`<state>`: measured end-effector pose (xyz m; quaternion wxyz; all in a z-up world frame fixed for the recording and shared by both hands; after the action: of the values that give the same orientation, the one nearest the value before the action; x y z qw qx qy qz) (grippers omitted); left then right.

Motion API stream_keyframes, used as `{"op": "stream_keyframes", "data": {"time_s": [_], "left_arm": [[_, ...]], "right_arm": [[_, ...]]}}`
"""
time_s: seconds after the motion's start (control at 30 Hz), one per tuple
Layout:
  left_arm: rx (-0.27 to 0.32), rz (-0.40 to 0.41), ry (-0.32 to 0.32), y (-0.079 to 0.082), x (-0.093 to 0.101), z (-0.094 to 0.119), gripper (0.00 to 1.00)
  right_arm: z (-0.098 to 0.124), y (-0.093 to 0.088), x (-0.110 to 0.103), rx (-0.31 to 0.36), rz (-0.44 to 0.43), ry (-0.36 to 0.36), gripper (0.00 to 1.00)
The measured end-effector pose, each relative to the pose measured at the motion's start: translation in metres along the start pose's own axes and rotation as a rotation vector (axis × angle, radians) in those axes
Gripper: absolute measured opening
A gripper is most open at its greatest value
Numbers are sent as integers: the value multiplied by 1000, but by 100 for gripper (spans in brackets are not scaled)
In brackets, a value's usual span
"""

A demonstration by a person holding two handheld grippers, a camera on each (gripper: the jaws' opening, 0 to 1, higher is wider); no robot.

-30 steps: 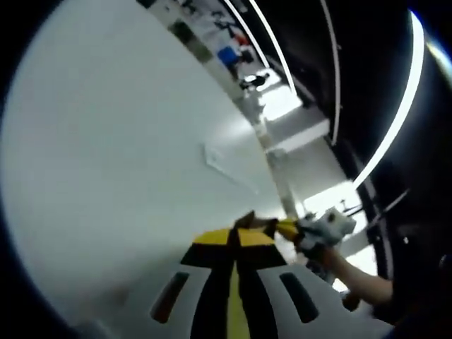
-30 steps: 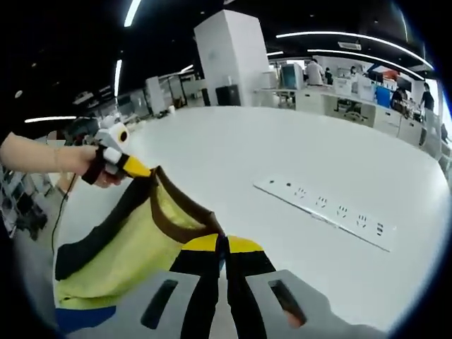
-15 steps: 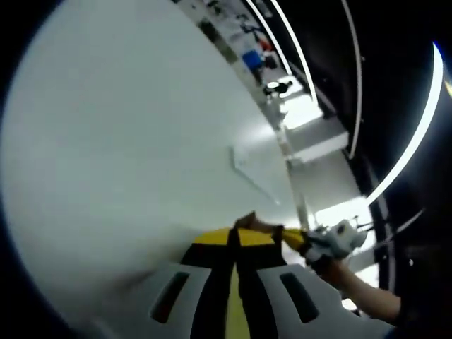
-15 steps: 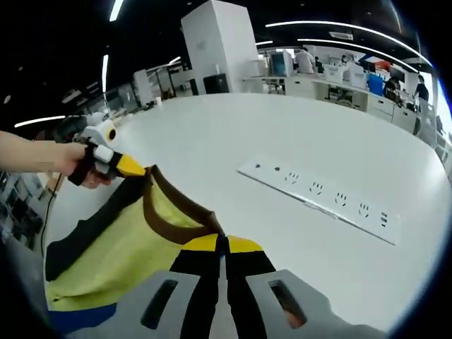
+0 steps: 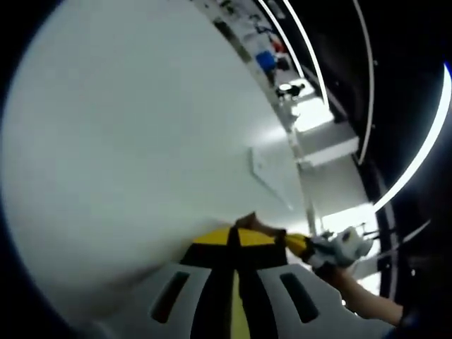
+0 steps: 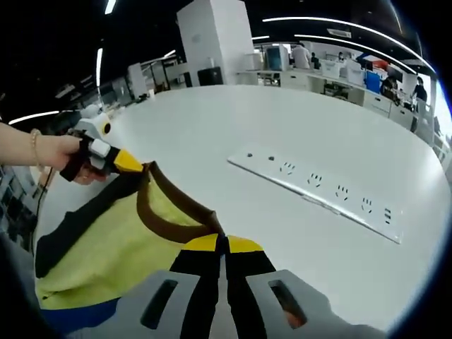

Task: Fold the garment on the visible template until the final outline fits inside the template.

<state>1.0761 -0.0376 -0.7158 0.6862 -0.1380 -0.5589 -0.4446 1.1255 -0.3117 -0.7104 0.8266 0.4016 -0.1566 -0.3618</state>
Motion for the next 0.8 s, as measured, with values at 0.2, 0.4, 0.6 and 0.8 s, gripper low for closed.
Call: {"op": "stream_keyframes", "data": {"time_s": [0.2, 0.4, 0.6, 0.8], "left_arm": [[-9, -4, 30, 1, -6, -3, 0], [-15, -7, 40, 6, -12, -5, 0], [-24, -13, 47, 7, -13, -7, 0], [-29, -15, 44, 13, -19, -9, 0]], "right_arm": [[-5, -1, -1, -2, 4, -13, 3], [-7, -3, -1, -3, 4, -20, 3], [-10, -4, 1, -6, 1, -27, 3], [-11, -3, 1, 3, 5, -24, 3]]}}
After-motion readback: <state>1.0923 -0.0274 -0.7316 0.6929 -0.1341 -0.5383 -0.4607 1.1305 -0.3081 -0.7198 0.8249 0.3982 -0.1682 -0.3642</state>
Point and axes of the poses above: the point that each gripper's makers call its tool centre point, and the gripper's own axes: z roughly backward along the fingers, x roughly to its right, y roughly out of its top, the point moved 9 cm from there along z, roughly backward along the fingers, and after that the axes turned 8 degrees about -y, right-handed, at the moved point
